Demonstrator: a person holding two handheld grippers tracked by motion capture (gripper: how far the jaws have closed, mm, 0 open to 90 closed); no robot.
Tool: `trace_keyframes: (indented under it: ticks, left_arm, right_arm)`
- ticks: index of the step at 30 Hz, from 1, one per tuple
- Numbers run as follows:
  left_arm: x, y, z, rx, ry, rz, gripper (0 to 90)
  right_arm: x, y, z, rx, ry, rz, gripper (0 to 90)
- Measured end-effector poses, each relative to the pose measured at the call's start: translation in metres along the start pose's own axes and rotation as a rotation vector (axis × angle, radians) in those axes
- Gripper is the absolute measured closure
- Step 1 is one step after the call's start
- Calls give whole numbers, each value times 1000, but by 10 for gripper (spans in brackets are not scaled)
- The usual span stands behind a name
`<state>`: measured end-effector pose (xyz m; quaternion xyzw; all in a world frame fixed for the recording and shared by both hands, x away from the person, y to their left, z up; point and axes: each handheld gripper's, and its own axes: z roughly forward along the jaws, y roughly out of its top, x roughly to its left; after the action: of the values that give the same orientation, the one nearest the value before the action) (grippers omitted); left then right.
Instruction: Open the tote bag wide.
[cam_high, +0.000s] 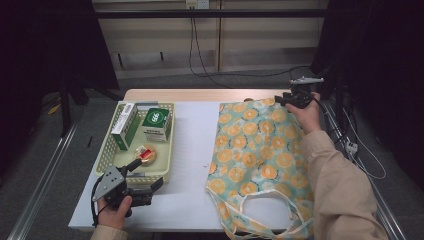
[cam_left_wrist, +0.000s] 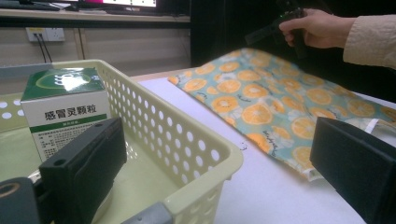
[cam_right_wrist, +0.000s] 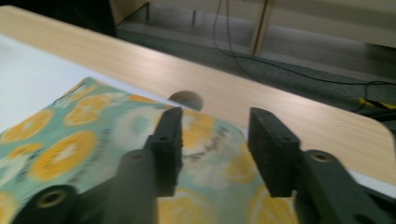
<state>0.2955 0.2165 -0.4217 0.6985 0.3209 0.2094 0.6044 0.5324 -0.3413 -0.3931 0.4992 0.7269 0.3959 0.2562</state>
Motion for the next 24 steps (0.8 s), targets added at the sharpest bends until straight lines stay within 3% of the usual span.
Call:
trace_keyframes:
  ticks: [4,7,9,11,16,24]
  left_arm:
    - [-1,-1,0,0,-5,-4,35]
    - [-1,-1,0,3,-14,8,34]
    - [-1,-1,0,6,-17,11,34]
    - [0,-1,-1,5,-13,9,34]
    - [1,-1,-4,-2,-3,3,34]
    - [2,-2,-8,-2,6,4,34]
  right_arm:
    - [17,-9,-12,12,65,-21,348]
    - [30,-18,-25,17,108,-29,317]
    - [38,-23,-33,27,117,-37,258]
    - [46,-30,-41,31,157,-37,256]
    - [63,-48,-56,38,195,-60,215]
    - [94,-75,-78,59,258,-139,182]
